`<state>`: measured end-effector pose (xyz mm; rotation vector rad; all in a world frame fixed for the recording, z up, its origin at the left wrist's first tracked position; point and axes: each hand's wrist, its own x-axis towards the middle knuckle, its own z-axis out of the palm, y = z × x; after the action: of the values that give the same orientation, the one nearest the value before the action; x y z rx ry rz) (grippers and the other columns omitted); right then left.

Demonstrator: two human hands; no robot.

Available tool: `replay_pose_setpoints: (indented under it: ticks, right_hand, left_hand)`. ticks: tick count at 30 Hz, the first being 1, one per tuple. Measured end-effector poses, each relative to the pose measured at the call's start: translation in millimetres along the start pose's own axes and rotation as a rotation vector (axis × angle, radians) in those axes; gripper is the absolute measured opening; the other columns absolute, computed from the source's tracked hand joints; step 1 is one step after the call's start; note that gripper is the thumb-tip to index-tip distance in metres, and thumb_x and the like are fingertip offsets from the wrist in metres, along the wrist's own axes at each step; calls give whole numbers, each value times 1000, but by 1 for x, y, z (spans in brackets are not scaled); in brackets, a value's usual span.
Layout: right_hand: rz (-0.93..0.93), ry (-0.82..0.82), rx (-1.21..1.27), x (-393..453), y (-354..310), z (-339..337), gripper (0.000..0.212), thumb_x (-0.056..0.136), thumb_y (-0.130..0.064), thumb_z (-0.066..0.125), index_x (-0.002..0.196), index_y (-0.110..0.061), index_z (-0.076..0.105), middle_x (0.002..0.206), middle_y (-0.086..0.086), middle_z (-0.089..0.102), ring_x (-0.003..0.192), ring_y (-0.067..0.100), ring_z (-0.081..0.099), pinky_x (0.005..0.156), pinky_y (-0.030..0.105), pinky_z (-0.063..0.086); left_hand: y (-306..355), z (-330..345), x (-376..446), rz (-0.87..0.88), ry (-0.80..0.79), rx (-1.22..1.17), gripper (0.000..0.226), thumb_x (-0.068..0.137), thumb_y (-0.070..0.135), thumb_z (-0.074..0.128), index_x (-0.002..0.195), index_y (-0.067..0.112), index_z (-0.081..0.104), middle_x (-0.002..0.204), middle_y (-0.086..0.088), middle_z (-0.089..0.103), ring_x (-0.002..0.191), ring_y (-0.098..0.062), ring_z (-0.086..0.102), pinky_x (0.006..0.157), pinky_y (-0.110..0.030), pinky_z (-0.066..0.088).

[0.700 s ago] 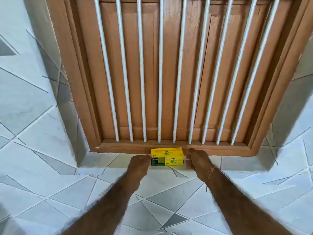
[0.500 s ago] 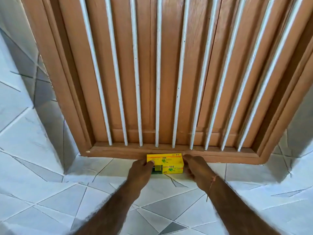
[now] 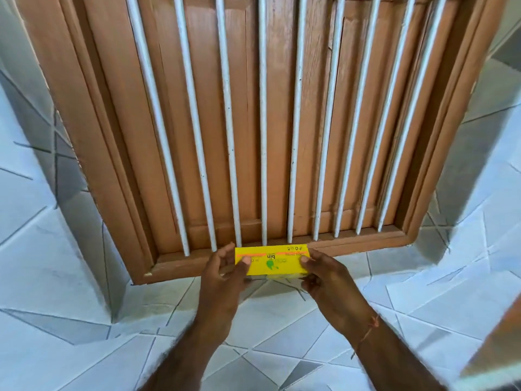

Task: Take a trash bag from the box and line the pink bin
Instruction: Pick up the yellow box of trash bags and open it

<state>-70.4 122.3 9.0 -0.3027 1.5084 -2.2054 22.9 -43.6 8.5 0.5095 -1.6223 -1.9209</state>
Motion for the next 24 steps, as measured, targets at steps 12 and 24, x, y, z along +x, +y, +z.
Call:
replay_pose_setpoints:
  ticks: [12,24]
  right_hand:
    - [47,-1,362,-40,0,29,13,87,-23,60,86,-24,73,77,-6,72,82,16,53,70,28,35]
    - [206,158,231,-15,-3,-7,14,91,-8,53,81,-13,61,78,12,57,66,21,50,59,30,39]
  left_hand:
    - [25,-13,-37,57,-36,-60,35,86,17,66,120,19,60,107,-6,72,98,-22,70,86,-41,57]
    - [52,12,-47,69,33,-23,36,90,14,63,126,10,59,105,-11,72,95,-26,68,88,-48,57]
